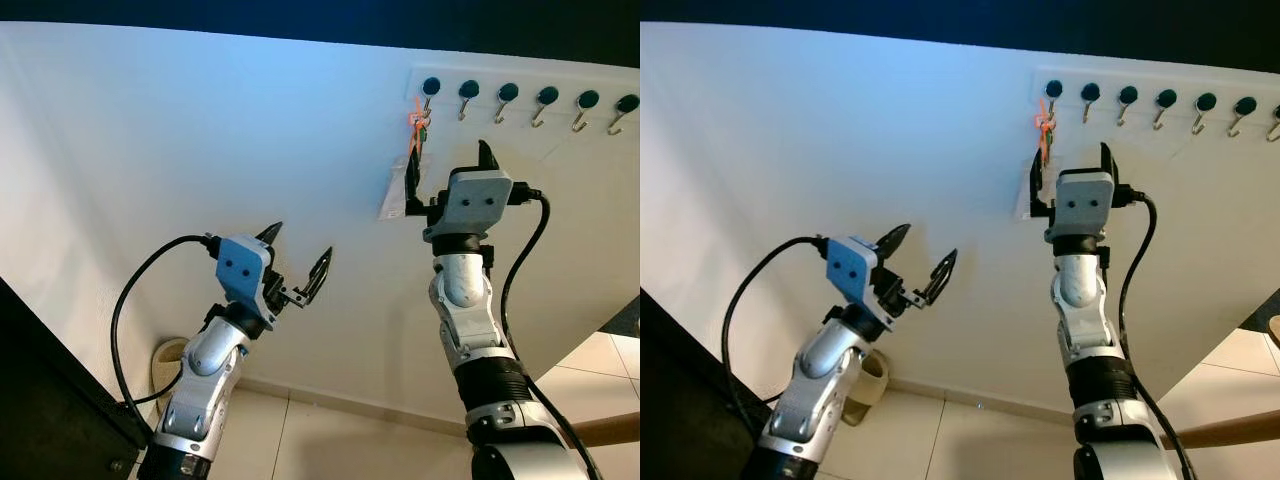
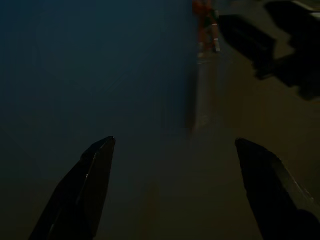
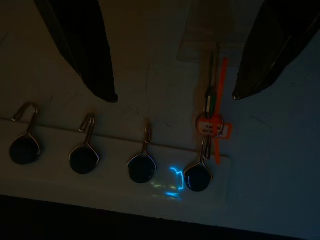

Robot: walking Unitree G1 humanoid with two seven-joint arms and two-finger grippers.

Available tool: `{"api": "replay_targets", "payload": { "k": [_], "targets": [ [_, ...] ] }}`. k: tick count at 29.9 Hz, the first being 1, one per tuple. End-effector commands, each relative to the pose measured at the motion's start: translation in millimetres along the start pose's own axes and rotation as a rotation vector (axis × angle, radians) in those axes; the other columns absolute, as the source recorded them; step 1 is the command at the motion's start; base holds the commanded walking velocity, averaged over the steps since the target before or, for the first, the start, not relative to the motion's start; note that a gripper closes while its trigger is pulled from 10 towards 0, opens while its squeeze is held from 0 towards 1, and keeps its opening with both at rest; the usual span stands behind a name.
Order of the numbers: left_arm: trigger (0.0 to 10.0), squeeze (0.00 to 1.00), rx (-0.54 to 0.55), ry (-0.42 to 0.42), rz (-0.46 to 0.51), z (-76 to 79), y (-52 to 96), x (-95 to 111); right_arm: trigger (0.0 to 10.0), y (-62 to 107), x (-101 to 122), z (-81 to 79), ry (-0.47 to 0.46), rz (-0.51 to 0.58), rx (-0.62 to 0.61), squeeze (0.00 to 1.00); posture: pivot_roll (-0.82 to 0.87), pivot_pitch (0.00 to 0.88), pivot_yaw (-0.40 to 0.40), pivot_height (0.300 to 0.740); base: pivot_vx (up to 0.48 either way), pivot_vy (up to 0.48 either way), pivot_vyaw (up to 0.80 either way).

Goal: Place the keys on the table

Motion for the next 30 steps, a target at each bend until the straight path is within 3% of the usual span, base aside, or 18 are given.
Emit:
{"api": "replay_targets", "payload": {
  "k": [1,8,9,10,11,12,15,16,17,18,19,20,30],
  "targets": [
    [10.0,0.00,-0.042,-0.009,0.021,9.7,-3.6,7.3,10.0,-3.3,-1.9,-4.7,-0.027,-0.017,0.027,0.00,0.05,0.089,-0.026,0.740,0.000,0.000,0.00],
    [10.0,0.00,-0.052,-0.015,0.028,11.4,-6.2,11.0,10.0,-4.8,-4.6,-14.9,-0.062,-0.041,0.074,0.00,0.05,0.088,-0.025,0.740,0.000,0.000,0.00],
    [10.0,0.00,-0.051,-0.015,0.030,11.2,-6.4,11.6,8.4,-4.2,-7.5,-16.6,-0.066,-0.059,0.080,0.00,0.05,0.089,-0.026,0.740,0.000,0.000,0.00],
    [10.0,0.00,-0.051,-0.015,0.030,11.2,-6.4,11.6,8.4,-4.2,-7.5,-16.6,-0.066,-0.059,0.080,0.00,0.05,0.089,-0.026,0.740,0.000,0.000,0.00],
    [10.0,0.00,-0.051,-0.014,0.031,11.2,-6.4,11.9,5.9,-4.0,-8.6,-17.0,-0.070,-0.065,0.081,0.00,0.05,0.089,-0.026,0.740,0.000,0.000,0.00],
    [10.0,0.00,-0.051,-0.014,0.031,11.2,-6.4,12.2,5.3,-3.9,-9.1,-17.2,-0.073,-0.067,0.081,0.00,0.05,0.089,-0.026,0.740,0.000,0.000,0.00],
    [10.0,0.00,-0.051,-0.014,0.030,11.0,-6.4,12.3,4.9,-3.0,-13.6,-18.2,-0.084,-0.091,0.086,0.00,0.05,0.090,-0.025,0.740,0.000,0.000,0.00],
    [10.0,0.00,-0.051,-0.013,0.031,11.1,-6.7,12.5,4.0,-2.8,-14.5,-18.7,-0.088,-0.095,0.089,0.00,0.05,0.089,-0.025,0.740,0.000,0.000,0.00],
    [10.0,0.00,-0.051,-0.013,0.031,11.2,-6.8,12.7,4.0,-2.8,-14.9,-19.0,-0.092,-0.096,0.092,0.00,0.05,0.089,-0.025,0.740,0.000,0.000,0.00],
    [10.0,0.00,-0.051,-0.013,0.032,11.4,-7.1,13.2,2.0,-2.8,-14.9,-19.2,-0.095,-0.096,0.095,0.00,0.05,0.089,-0.024,0.740,0.000,0.000,0.00],
    [10.0,0.00,-0.051,-0.013,0.033,11.4,-7.3,13.5,2.0,-2.8,-15.0,-19.4,-0.098,-0.096,0.097,0.00,0.05,0.089,-0.024,0.740,0.000,0.000,0.00],
    [10.0,0.00,-0.051,-0.013,0.033,11.3,-7.5,13.6,0.0,-2.8,-14.9,-19.9,-0.102,-0.096,0.101,0.00,0.05,0.088,-0.023,0.740,0.000,0.000,0.00],
    [10.0,0.00,-0.046,-0.017,0.031,10.2,-7.6,13.5,0.0,-2.5,-13.1,-22.7,-0.115,-0.085,0.124,0.00,0.05,0.089,-0.023,0.740,0.000,0.000,0.00]
  ]
}}
Point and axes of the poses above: a point about 5 cm out from each wrist's last joint towards the gripper, its own y axis pointing back from the gripper into the wrist, its own x axis along the axis of the wrist's last joint, z = x × y, the point moved 6 cm from there along -y, pointing out of the wrist towards the gripper, and after that the axes turned 13 degrees about y, right-handed, at the moved point
